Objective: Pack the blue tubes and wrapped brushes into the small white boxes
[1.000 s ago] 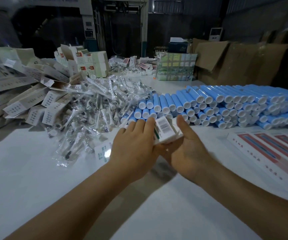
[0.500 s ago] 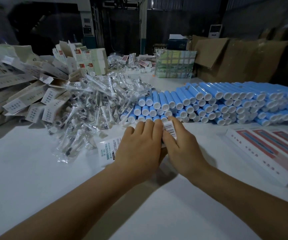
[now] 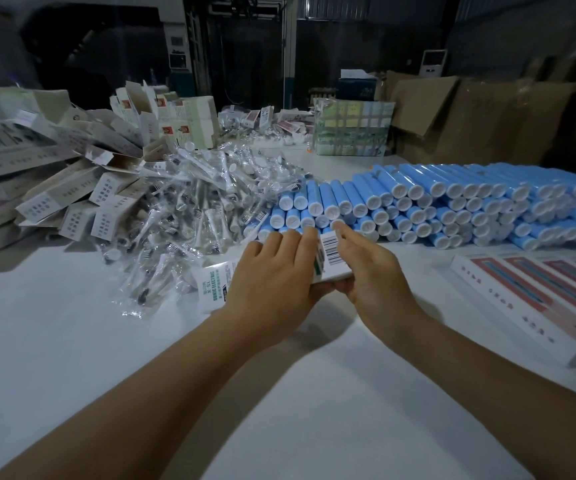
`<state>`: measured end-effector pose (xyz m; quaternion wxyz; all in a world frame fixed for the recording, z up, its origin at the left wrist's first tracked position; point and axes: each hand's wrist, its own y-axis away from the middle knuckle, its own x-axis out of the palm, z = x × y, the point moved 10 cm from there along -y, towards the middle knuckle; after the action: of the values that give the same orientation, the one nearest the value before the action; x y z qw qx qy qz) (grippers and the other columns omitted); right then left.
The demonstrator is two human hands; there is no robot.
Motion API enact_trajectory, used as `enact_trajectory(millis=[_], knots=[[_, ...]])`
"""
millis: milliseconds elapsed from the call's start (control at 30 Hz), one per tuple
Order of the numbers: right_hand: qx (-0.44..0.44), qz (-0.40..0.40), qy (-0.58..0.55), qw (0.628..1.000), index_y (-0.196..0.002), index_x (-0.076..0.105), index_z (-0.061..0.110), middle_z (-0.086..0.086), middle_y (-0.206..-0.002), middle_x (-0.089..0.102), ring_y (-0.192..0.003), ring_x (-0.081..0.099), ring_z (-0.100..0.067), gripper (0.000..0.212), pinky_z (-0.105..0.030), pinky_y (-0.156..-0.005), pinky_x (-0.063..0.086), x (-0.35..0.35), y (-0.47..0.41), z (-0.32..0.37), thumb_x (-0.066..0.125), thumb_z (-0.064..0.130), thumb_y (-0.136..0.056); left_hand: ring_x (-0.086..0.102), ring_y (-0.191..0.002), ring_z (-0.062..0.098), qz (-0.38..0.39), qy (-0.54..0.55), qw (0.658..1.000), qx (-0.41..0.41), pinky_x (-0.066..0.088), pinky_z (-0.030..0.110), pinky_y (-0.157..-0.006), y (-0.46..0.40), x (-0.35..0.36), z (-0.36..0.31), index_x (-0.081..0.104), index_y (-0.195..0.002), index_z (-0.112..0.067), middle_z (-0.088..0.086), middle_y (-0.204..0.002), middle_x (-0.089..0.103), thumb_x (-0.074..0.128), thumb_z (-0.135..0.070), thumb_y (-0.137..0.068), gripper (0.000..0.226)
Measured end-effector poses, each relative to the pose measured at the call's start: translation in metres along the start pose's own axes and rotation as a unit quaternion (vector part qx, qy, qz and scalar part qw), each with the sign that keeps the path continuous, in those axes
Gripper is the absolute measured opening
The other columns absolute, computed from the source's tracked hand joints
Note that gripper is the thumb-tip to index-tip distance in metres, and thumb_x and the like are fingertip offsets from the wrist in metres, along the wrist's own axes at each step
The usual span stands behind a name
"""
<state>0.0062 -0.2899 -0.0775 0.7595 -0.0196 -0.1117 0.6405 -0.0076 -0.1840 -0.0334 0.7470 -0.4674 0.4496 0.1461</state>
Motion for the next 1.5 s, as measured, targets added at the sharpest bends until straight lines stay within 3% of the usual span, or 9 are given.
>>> enact_trajectory(millis=[267, 533, 667, 833, 1033, 1200, 1300, 1400, 1500], knots=[[-0.052, -0.031, 0.020, 0.998, -0.109, 0.059, 0.033, 0.000, -0.096, 0.070, -0.085, 0.070, -0.010, 0.037, -0.024, -0.067, 0.056, -0.010, 0.002, 0.012, 0.038, 0.005, -0.098, 0.061, -0.088, 0.031, -0.015, 0.026, 1.000, -0.001, 0.047, 0.040, -0.071, 0.000, -0.004, 0.000, 0.053, -0.128, 0.001, 0.014, -0.107, 0.064, 0.046, -0.056, -0.083, 0.072], [-0.030, -0.030, 0.017, 0.999, -0.128, 0.059, 0.018, -0.004, -0.103, 0.068, -0.085, 0.069, -0.009, 0.040, -0.024, -0.066, 0.055, -0.007, 0.003, 0.005, 0.035, 0.006, -0.098, 0.060, -0.084, 0.030, -0.016, -0.037, 0.999, 0.035, 0.046, 0.037, -0.067, 0.003, -0.001, -0.007, 0.055, -0.125, 0.003, 0.014, -0.103, 0.064, 0.039, -0.054, -0.090, 0.069], [-0.018, -0.049, 0.037, 0.998, -0.140, 0.046, 0.019, -0.008, -0.131, 0.058, -0.114, 0.060, -0.019, 0.055, -0.045, -0.098, 0.048, -0.004, 0.006, -0.003, 0.040, 0.026, -0.086, 0.059, -0.085, 0.031, 0.002, -0.052, 0.998, 0.031, 0.047, 0.038, -0.068, 0.003, 0.002, -0.012, 0.054, -0.127, 0.002, 0.015, -0.104, 0.063, 0.031, -0.054, -0.093, 0.069], [-0.043, -0.028, 0.164, 0.985, -0.150, 0.025, 0.027, 0.008, -0.151, 0.036, -0.136, 0.037, -0.008, 0.056, -0.039, -0.113, 0.033, 0.004, 0.008, 0.000, 0.042, 0.025, -0.097, 0.058, -0.088, 0.029, 0.016, -0.054, 0.998, 0.033, 0.046, 0.039, -0.070, 0.004, 0.006, -0.009, 0.051, -0.130, 0.001, 0.012, -0.107, 0.062, 0.026, -0.056, -0.093, 0.072], [-0.089, -0.066, 0.231, 0.967, -0.097, 0.065, 0.043, 0.023, -0.083, 0.068, -0.087, 0.064, -0.001, 0.029, -0.031, -0.083, 0.053, -0.002, 0.011, 0.009, 0.047, 0.020, -0.097, 0.054, -0.099, 0.026, 0.032, -0.049, 0.998, -0.017, 0.039, 0.035, -0.078, -0.001, 0.010, 0.004, 0.036, -0.140, -0.003, 0.008, -0.118, 0.056, 0.019, -0.062, -0.090, 0.079], [-0.130, -0.074, 0.314, 0.937, -0.140, 0.047, 0.015, 0.011, -0.080, 0.063, -0.067, 0.057, 0.007, 0.042, -0.011, -0.061, 0.046, 0.003, 0.015, 0.015, 0.043, 0.024, -0.099, 0.052, -0.104, 0.025, 0.015, -0.111, 0.994, 0.007, 0.038, 0.035, -0.080, -0.001, 0.009, -0.001, 0.027, -0.144, -0.002, 0.009, -0.123, 0.052, 0.002, -0.057, -0.088, 0.082], [-0.122, -0.068, 0.303, 0.943, -0.139, 0.049, 0.018, 0.002, -0.113, 0.067, -0.103, 0.061, -0.003, 0.041, -0.027, -0.091, 0.051, 0.004, 0.014, 0.015, 0.043, 0.026, -0.099, 0.052, -0.103, 0.025, 0.014, -0.117, 0.993, 0.004, 0.037, 0.034, -0.079, -0.002, 0.010, -0.003, 0.026, -0.144, -0.001, 0.009, -0.122, 0.051, 0.000, -0.057, -0.087, 0.083], [-0.097, -0.034, 0.226, 0.969, -0.126, 0.058, 0.032, 0.009, -0.109, 0.069, -0.102, 0.064, -0.007, 0.031, -0.038, -0.095, 0.051, 0.007, 0.010, 0.012, 0.045, 0.026, -0.099, 0.050, -0.108, 0.024, 0.016, -0.085, 0.996, -0.014, 0.035, 0.033, -0.080, -0.006, 0.009, 0.000, 0.022, -0.144, -0.004, 0.007, -0.127, 0.048, 0.007, -0.060, -0.090, 0.079], [-0.069, 0.010, 0.066, 0.995, -0.126, 0.047, 0.042, 0.009, -0.121, 0.063, -0.105, 0.062, -0.004, 0.028, -0.037, -0.095, 0.051, 0.013, 0.007, 0.010, 0.043, 0.033, -0.100, 0.054, -0.100, 0.020, -0.011, 0.142, 0.985, -0.095, 0.040, 0.031, -0.073, -0.012, -0.001, 0.022, 0.034, -0.135, -0.016, 0.001, -0.117, 0.052, 0.025, -0.065, -0.088, 0.068]])
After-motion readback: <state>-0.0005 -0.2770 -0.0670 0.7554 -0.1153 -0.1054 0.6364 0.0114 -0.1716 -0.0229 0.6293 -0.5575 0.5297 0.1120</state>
